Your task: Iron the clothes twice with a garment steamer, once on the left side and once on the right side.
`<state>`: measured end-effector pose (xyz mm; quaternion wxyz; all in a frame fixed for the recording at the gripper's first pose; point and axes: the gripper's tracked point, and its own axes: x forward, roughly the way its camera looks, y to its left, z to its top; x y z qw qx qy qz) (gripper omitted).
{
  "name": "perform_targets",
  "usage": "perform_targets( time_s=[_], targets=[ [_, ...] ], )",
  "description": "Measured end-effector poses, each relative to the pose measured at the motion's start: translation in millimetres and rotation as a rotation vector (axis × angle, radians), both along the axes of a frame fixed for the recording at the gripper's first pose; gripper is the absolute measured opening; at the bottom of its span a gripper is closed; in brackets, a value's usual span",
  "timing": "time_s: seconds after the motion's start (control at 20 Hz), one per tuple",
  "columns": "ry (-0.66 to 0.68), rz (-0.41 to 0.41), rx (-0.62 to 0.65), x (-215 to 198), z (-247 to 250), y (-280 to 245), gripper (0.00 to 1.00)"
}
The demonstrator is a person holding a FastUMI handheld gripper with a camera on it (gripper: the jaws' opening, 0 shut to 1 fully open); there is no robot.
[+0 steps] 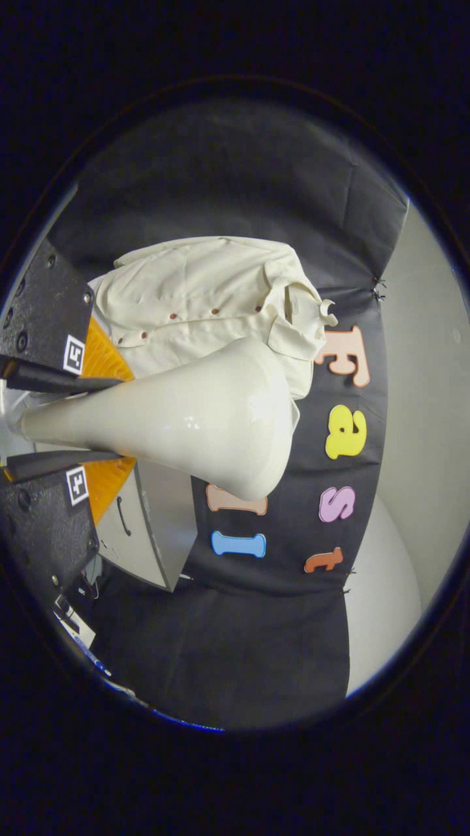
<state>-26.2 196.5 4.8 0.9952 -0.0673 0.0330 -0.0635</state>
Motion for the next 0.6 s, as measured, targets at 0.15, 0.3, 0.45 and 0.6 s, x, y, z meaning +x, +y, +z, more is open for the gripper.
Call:
perform_targets(
  time_s=[0.15, 0.3, 0.45, 0.6],
  targets=[
    [-0.004, -0.018, 0.005, -9, 3, -12, 0.37],
    [-0.009, -0.034, 0.026, -16, 2, -26, 0.37],
    [-0.007, -0.045, 0.046, -23, 3, -44, 0.37],
    [-0.001, -0.036, 0.049, -29, 5, -65, 0.37]
  ],
)
